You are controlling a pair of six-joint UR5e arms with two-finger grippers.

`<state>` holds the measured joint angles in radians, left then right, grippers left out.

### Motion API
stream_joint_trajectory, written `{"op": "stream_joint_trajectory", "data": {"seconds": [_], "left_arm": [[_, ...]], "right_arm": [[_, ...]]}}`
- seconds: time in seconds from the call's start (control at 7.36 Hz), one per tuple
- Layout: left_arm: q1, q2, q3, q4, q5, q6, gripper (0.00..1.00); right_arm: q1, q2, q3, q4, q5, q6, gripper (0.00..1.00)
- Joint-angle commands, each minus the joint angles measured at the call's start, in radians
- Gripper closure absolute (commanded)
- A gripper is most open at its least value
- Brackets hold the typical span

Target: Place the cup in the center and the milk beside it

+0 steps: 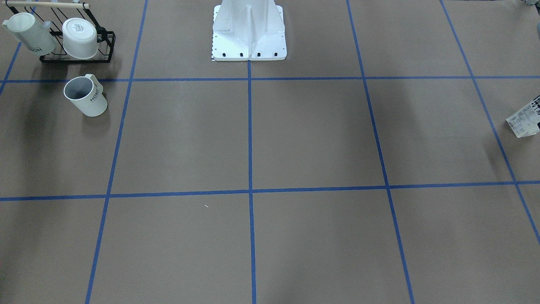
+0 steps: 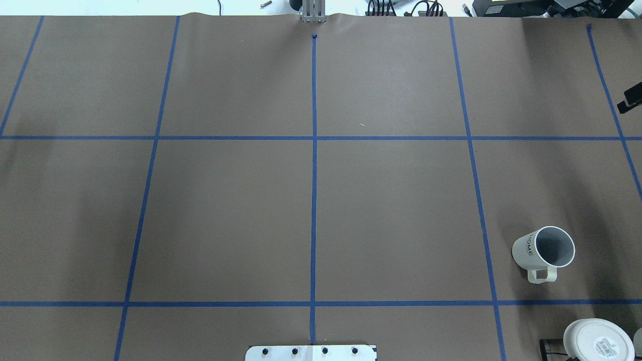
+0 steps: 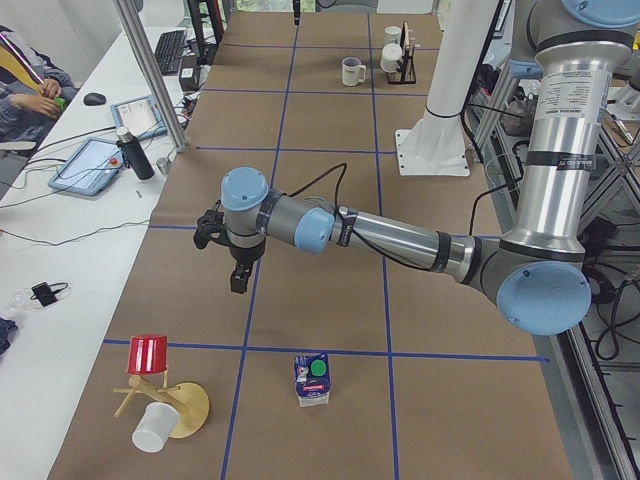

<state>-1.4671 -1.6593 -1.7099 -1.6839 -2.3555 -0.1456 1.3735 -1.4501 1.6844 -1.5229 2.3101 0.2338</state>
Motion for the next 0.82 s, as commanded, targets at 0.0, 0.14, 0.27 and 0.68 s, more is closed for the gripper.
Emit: {"op": "stream_joint_trajectory", "data": {"seconds": [0.0, 0.14, 0.27, 0.68], "left_arm": [[-0.056, 0.034, 0.018, 0.001, -0.002, 0.003, 0.01], [-0.073, 0.058, 0.016, 0.001, -0.001, 0.023, 0.01], [-0.079, 0.096, 0.009, 0.0, -0.001, 0.119, 0.01], [-0.102, 0.111, 0.01, 0.009, 0.039, 0.232, 0.01]], "right_arm": [[0.039, -0.051, 0.004, 0.003, 0.012, -0.016, 0.0], [0.042, -0.079, 0.041, 0.003, 0.024, -0.008, 0.0], [0.042, -0.096, 0.063, 0.003, 0.025, -0.008, 0.0], [-0.009, -0.15, 0.191, 0.004, 0.073, 0.002, 0.0]]}}
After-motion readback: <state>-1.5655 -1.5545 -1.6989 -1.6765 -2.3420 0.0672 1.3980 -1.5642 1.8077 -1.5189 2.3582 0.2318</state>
